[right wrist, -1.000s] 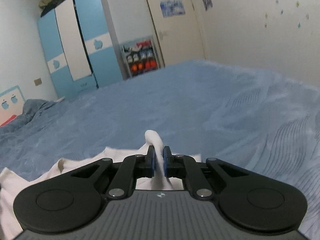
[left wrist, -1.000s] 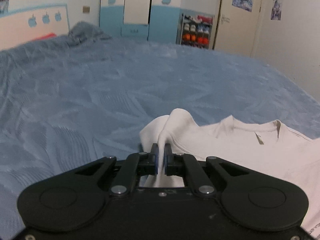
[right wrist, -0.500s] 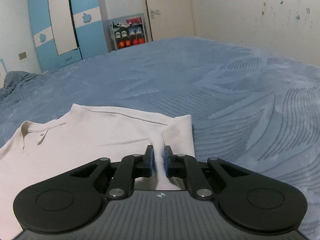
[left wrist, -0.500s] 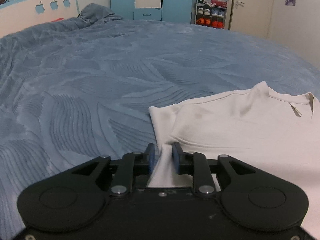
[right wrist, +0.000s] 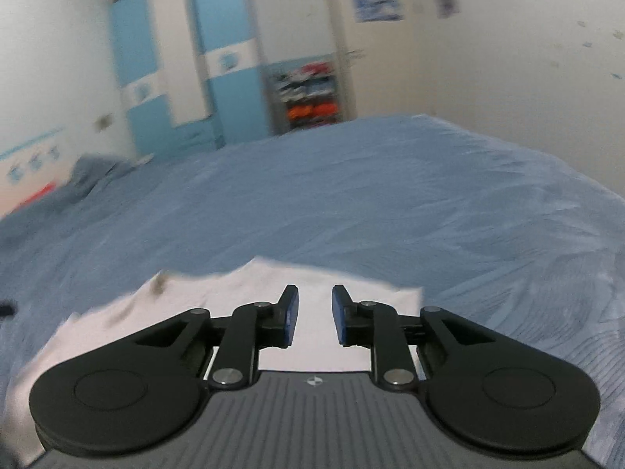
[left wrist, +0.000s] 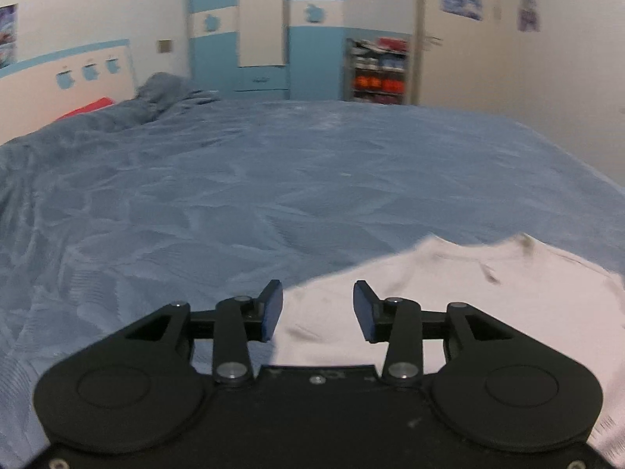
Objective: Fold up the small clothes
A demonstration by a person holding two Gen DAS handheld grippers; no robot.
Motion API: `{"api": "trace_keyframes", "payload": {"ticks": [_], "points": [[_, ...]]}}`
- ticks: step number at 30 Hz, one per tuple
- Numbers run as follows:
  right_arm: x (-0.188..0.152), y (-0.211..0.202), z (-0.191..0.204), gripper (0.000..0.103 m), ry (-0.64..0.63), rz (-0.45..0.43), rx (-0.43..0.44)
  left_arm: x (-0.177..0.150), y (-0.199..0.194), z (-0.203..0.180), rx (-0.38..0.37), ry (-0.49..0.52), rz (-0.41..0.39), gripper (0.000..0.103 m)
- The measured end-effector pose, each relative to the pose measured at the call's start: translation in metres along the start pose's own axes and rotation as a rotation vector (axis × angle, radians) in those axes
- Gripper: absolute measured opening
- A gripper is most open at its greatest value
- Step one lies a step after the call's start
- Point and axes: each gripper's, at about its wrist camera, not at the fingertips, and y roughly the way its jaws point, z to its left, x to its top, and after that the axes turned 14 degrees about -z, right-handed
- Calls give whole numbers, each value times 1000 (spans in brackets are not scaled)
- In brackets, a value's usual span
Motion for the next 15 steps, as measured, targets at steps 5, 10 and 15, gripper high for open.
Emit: {"api": "trace_keyframes", "payload": {"ticks": [5,10,15], "points": [[-36,-8,32,26,-80,110,62,-43,-15,-21,18,131,86,43],[-82,2,45,26,-123,199,60,-89,-5,-22,42,94,225,43],[-93,13,49,27,-122,203,37,-95,14,-14,23,56,250,46]]}}
